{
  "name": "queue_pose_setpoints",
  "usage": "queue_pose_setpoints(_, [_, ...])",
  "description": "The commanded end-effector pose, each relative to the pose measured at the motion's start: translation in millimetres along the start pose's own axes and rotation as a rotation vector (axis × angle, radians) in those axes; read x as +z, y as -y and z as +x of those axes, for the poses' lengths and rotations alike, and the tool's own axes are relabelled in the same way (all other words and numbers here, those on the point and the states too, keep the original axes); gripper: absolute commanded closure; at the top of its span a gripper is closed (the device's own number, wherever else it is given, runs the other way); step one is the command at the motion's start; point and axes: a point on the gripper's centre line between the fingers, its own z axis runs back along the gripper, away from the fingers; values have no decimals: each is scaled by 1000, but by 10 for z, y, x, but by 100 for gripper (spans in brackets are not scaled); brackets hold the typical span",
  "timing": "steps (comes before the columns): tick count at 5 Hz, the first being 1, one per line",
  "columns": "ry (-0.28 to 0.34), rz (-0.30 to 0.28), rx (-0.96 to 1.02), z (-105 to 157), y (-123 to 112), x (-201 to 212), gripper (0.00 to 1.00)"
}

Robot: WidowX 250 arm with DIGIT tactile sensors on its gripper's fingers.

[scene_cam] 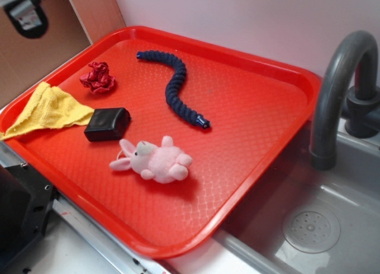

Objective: Grab the pink bunny.

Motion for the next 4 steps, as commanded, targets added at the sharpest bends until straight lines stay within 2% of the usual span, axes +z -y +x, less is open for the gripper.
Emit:
queue_pose_setpoints(1, [39,65,-391,257,334,-315,0])
queue_pose_setpoints(2, [46,61,-497,306,435,-498,0])
queue_pose_setpoints(3, [14,48,-569,367,486,-746,0])
queue_pose_setpoints(4, [-25,64,-609,368,544,-948,0])
